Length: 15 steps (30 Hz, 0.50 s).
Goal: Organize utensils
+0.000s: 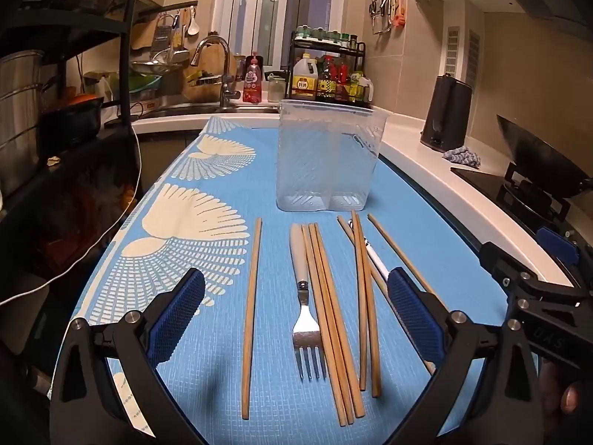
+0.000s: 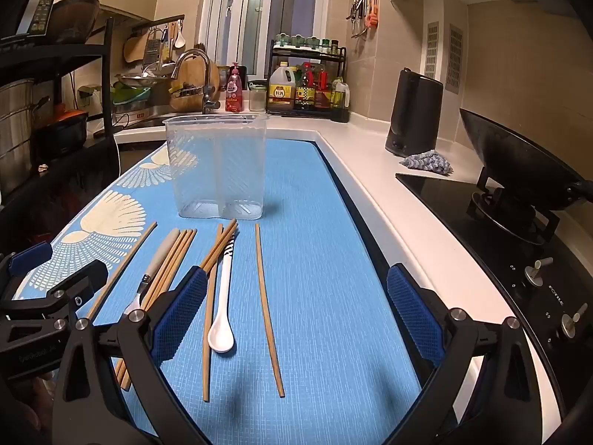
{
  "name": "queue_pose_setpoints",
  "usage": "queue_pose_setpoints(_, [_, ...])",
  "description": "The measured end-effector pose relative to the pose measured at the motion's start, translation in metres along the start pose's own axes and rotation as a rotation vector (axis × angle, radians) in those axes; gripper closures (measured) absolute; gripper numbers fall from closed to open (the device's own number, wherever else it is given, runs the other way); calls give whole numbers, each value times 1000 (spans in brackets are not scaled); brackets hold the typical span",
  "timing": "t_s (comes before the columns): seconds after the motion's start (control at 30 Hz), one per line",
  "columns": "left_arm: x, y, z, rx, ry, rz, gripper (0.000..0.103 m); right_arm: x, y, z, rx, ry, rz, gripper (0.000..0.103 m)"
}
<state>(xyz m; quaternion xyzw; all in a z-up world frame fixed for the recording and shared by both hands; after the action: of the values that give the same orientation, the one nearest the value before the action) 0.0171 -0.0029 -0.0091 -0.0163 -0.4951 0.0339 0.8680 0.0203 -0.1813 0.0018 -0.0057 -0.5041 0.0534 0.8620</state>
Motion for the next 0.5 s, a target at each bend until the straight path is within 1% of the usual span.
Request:
queue_pose_setpoints(0.1, [0, -3, 0, -11, 0, -4, 7, 0, 0, 0, 1, 0, 0, 7])
queue_pose_setpoints(0.23, [0, -6, 2, -4, -14, -15, 8, 0, 0, 0, 1, 1, 0, 7])
queue_pose_setpoints(0.5, [3, -2, 4, -3, -20, -14, 8, 0, 0, 0, 1, 1, 0, 7])
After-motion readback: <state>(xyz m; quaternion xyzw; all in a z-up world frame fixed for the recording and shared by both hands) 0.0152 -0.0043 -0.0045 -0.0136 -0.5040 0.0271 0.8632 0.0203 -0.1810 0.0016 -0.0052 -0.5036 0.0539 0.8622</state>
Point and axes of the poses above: each gripper's, at about its wrist camera, not at the fingertips, and z roughly against the way its jaws point, y to its left, x to its top, the point moved 2 cm from there along -z, roughly the way its jaws point, and after that the axes turned 3 degrees about x, right-handed, at the moved point
